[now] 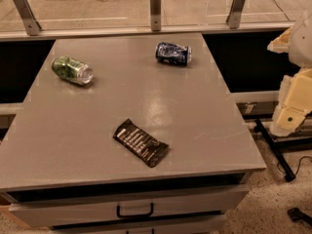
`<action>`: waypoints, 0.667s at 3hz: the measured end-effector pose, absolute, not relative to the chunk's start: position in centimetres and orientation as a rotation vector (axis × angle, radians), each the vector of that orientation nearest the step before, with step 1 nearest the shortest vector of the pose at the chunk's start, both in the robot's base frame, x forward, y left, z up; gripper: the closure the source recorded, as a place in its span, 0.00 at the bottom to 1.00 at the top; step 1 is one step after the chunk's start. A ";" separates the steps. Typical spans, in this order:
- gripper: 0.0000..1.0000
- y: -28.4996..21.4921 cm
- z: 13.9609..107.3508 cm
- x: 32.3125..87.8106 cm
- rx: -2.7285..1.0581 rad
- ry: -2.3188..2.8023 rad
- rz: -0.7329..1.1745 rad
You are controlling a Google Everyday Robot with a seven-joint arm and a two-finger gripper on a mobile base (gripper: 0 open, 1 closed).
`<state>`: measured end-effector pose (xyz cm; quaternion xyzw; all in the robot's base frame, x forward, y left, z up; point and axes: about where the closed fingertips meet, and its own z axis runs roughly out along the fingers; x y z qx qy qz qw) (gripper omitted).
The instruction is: Place green can upright
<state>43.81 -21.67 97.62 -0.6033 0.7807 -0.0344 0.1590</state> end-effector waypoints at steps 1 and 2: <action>0.00 -21.7 97.6 43.8 -1.725 2.232 -0.098; 0.00 -20.5 98.1 44.3 -1.730 2.209 -0.091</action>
Offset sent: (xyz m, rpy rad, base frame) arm 0.0105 0.0250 0.0050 0.0247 0.0025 0.0338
